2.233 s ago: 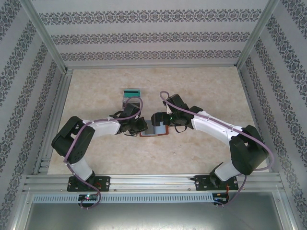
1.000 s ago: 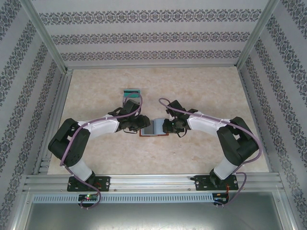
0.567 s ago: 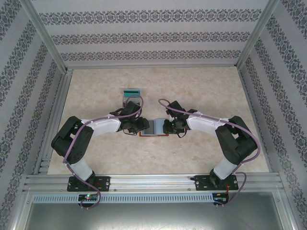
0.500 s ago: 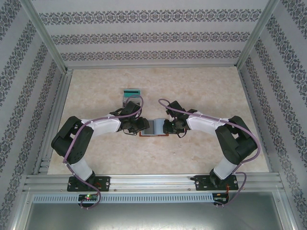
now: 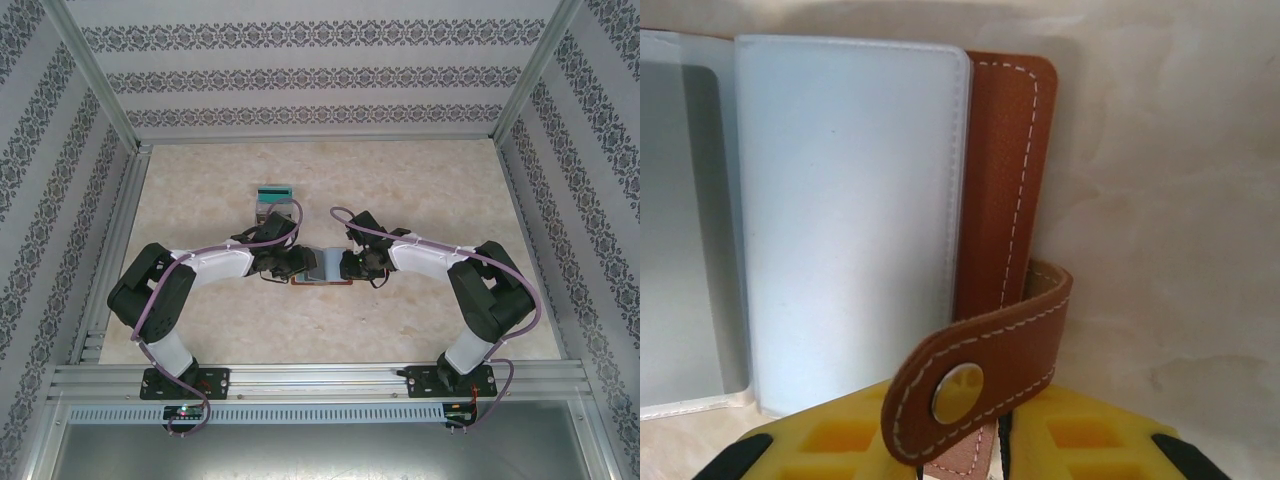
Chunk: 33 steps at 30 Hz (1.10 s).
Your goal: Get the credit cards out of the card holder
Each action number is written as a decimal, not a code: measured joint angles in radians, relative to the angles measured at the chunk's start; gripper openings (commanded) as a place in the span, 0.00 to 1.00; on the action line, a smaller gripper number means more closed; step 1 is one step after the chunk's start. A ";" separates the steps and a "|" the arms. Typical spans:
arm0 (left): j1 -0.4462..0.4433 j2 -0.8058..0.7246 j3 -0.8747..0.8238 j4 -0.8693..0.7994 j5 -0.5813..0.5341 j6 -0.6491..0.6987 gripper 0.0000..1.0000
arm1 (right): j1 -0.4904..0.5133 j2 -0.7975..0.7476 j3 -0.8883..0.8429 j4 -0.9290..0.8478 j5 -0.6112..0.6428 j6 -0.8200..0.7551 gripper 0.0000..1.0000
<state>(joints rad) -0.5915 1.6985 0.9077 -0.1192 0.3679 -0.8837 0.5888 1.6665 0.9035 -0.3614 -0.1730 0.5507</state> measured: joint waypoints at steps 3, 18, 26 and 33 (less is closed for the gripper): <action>-0.005 0.000 0.003 0.006 0.010 0.002 0.64 | 0.000 0.000 -0.003 0.005 0.000 0.000 0.28; -0.016 -0.001 0.009 0.049 0.044 0.012 0.82 | 0.000 0.003 -0.009 0.007 0.000 0.000 0.28; -0.024 -0.001 0.010 0.061 0.059 0.012 0.83 | 0.000 0.005 -0.010 0.007 0.000 0.000 0.28; -0.025 -0.002 0.018 0.062 0.070 0.016 0.91 | 0.000 0.005 -0.010 0.007 -0.001 0.000 0.29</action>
<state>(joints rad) -0.6163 1.6962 0.9257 -0.0574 0.4381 -0.8673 0.5888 1.6714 0.8932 -0.3542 -0.1738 0.5510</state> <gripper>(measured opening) 0.905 0.284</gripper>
